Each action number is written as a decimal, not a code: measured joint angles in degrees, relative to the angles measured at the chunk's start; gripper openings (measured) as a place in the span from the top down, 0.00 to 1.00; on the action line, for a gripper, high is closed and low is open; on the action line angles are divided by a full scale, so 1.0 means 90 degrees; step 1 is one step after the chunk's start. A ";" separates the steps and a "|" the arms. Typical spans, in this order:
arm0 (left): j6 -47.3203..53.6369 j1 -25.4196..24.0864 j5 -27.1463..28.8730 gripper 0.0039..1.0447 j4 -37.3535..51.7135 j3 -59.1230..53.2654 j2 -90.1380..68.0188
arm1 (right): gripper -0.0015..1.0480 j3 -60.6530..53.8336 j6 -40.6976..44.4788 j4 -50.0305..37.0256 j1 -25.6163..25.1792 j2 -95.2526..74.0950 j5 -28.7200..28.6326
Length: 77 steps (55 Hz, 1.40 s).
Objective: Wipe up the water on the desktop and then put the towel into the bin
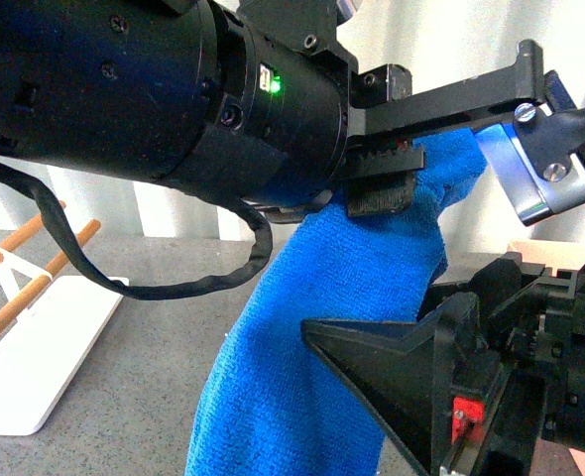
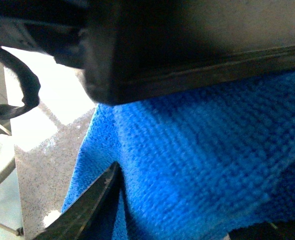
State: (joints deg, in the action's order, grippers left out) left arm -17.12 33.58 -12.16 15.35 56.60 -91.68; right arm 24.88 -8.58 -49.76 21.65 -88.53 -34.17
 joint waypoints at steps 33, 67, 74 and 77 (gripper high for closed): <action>0.0044 -0.0325 -0.0022 0.56 0.0143 0.0005 -0.0350 | 0.96 0.0049 -0.0097 0.0134 -0.0602 0.0291 -0.0095; 0.0969 -0.2035 0.0010 0.06 0.0449 -0.0549 -0.2081 | 0.96 0.0078 -0.0097 0.0393 -0.1052 0.0566 -0.0165; 0.1270 -0.2348 -0.0214 0.06 0.0342 -0.0913 -0.1515 | 0.96 0.0078 -0.0092 0.0396 -0.1061 0.0563 -0.0158; 0.1416 -0.2477 -0.0372 0.06 0.0270 -0.1112 -0.1139 | 0.96 0.0078 -0.0085 0.0396 -0.1081 0.0556 -0.0146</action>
State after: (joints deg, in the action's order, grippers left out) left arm -4.38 11.29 -15.51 17.78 46.59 -101.93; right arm 25.58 -9.34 -46.19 11.92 -83.53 -35.48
